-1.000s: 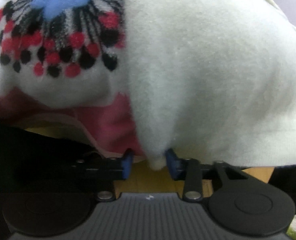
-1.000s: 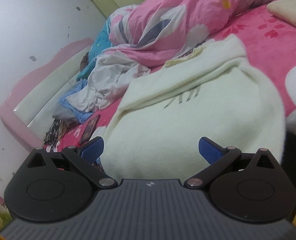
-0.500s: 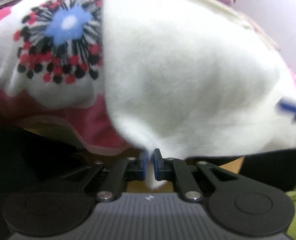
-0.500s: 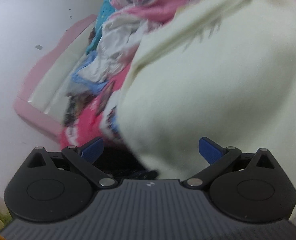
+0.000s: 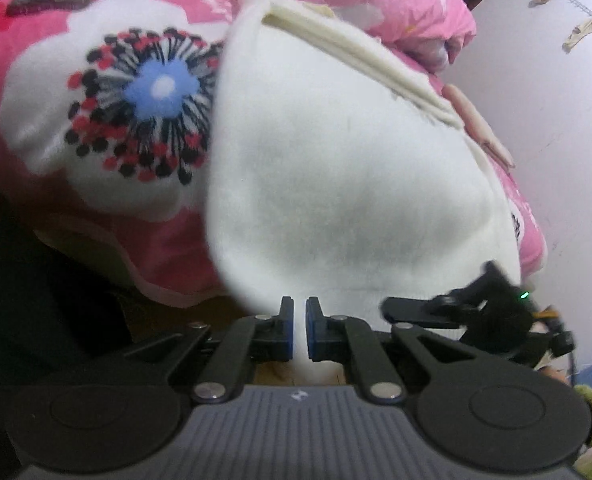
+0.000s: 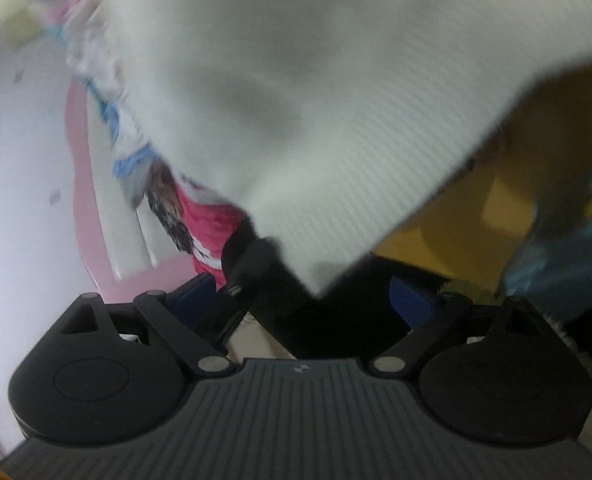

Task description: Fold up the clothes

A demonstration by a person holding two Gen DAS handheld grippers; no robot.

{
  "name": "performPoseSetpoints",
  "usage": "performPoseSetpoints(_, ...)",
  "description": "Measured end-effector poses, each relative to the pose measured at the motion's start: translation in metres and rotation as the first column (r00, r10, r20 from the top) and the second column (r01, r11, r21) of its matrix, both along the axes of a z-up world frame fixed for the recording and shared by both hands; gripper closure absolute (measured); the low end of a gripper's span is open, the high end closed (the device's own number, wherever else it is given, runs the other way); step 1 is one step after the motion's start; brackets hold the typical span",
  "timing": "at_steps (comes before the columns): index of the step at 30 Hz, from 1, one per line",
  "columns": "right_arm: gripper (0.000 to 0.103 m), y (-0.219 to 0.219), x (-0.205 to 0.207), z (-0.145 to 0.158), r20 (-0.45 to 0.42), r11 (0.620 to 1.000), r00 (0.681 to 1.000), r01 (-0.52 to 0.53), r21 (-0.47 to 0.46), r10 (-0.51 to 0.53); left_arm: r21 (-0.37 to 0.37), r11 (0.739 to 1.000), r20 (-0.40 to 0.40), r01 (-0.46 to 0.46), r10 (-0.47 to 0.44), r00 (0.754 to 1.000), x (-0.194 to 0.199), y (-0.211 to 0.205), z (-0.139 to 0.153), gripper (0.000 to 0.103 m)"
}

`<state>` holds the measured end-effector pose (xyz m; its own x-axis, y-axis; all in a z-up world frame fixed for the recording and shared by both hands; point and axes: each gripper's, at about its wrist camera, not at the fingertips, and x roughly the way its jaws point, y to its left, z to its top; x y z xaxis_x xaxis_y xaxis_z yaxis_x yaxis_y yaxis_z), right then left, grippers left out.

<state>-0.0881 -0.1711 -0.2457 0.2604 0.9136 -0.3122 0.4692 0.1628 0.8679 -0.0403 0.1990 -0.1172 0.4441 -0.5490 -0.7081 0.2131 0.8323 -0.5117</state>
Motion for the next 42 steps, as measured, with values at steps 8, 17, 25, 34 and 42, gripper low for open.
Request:
performPoseSetpoints(8, 0.009, 0.013, -0.002, -0.016, -0.062, 0.995, 0.994, 0.091, -0.029, -0.092, 0.036, 0.999, -0.011, -0.030, 0.031, 0.999, -0.010, -0.009, -0.026, 0.087)
performPoseSetpoints(17, 0.009, 0.000, -0.007, 0.010, 0.054, 0.992, 0.994, 0.101, -0.079, -0.096, 0.270, 0.960, 0.051, -0.074, 0.063, 0.997, 0.010, -0.032, -0.068, 0.024)
performPoseSetpoints(25, 0.009, -0.010, -0.014, 0.025, 0.096, 0.984, 0.987, 0.136, -0.116, -0.125, 0.222, 0.971, 0.075, -0.082, 0.067, 0.995, 0.030, -0.040, -0.095, 0.055)
performPoseSetpoints(34, 0.009, -0.025, -0.020, 0.022, 0.107, 0.982, 0.983, 0.161, -0.098, -0.150, 0.131, 0.989, 0.134, -0.062, 0.045, 0.990, 0.015, -0.040, -0.083, 0.089)
performPoseSetpoints(42, 0.008, -0.018, -0.019, 0.010, 0.092, 0.985, 0.982, 0.169, -0.028, -0.166, 0.024, 0.998, 0.156, -0.060, 0.056, 0.986, -0.021, -0.036, -0.043, 0.092)
